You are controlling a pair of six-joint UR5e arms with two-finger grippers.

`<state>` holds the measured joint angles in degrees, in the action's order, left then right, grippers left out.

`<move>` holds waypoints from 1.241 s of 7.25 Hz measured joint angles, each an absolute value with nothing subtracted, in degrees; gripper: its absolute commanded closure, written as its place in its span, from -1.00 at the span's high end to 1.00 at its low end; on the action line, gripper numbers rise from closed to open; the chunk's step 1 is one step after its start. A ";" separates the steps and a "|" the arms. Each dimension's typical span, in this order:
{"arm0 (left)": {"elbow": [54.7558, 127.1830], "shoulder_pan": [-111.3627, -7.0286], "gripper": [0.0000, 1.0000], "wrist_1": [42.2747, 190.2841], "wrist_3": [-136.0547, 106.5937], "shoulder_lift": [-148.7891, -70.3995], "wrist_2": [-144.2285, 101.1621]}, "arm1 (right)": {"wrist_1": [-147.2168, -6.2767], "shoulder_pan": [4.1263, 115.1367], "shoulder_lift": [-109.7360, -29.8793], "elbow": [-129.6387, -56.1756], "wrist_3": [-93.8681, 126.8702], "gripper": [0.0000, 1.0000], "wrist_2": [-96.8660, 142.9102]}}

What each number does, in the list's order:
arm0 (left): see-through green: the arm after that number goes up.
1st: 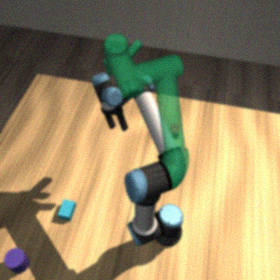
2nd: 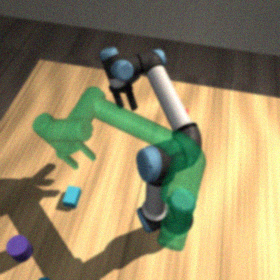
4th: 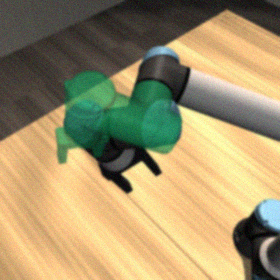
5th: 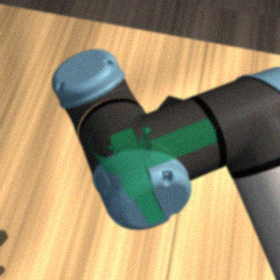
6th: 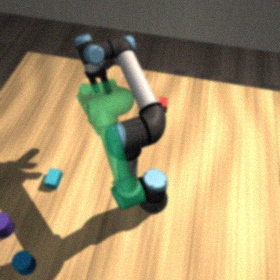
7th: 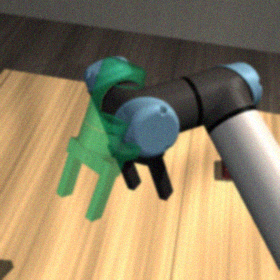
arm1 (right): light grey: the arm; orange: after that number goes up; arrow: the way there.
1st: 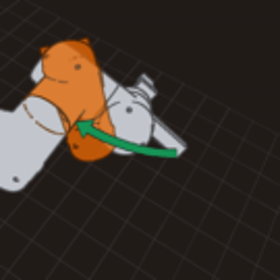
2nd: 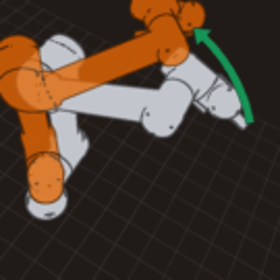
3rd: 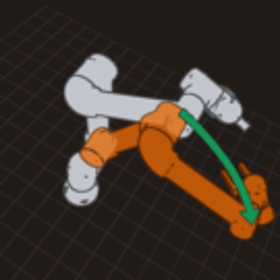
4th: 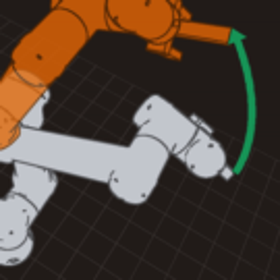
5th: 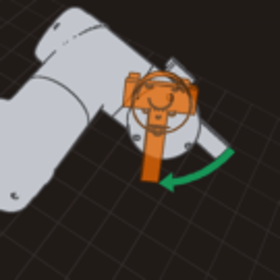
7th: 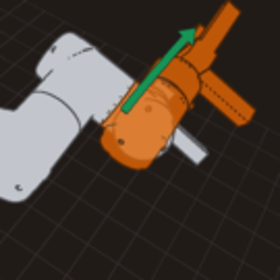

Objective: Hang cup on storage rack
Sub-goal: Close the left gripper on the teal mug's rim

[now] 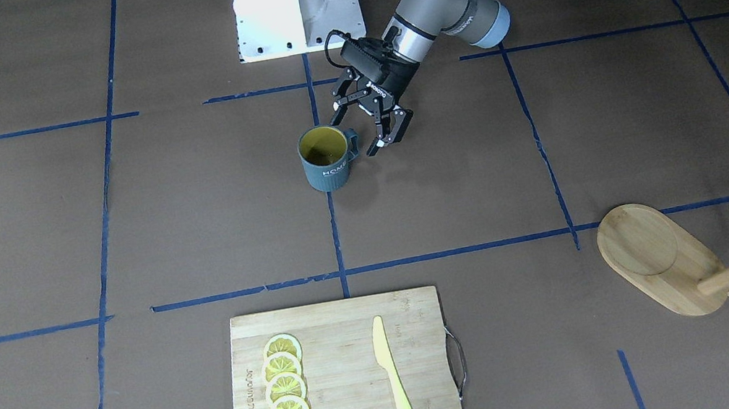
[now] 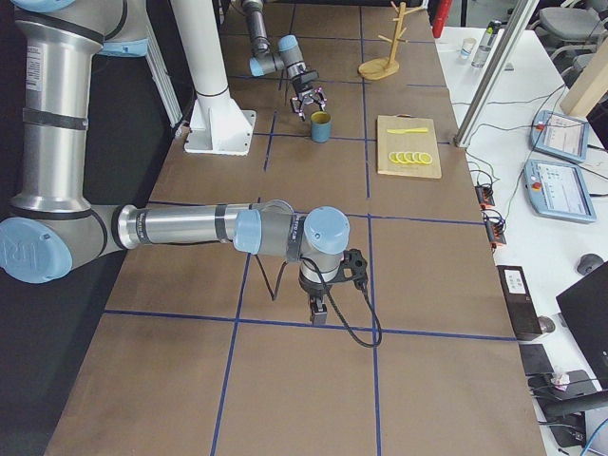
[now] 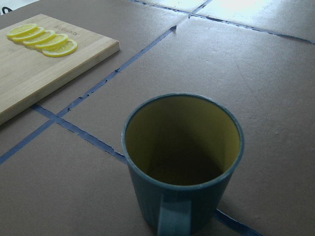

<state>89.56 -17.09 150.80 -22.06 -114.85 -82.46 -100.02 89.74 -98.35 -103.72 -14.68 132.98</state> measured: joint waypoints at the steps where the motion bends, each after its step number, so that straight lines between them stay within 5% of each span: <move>1: 88.82 -16.83 0.71 150.80 -22.06 -115.37 -82.45 | -100.02 89.73 -98.35 -103.67 -14.68 1.00 132.98; 2: 88.40 -16.57 0.29 150.76 -22.04 -115.57 -82.44 | -100.02 89.74 -98.35 -103.65 -14.70 1.00 132.98; 6: 88.13 -16.29 -0.70 150.97 -22.06 -116.02 -82.44 | -100.02 89.74 -98.35 -103.62 -14.76 1.00 132.98; 9: 88.80 -16.36 -1.00 151.24 -22.14 -116.18 -82.42 | -99.94 89.74 -98.35 -103.67 -14.77 1.00 132.98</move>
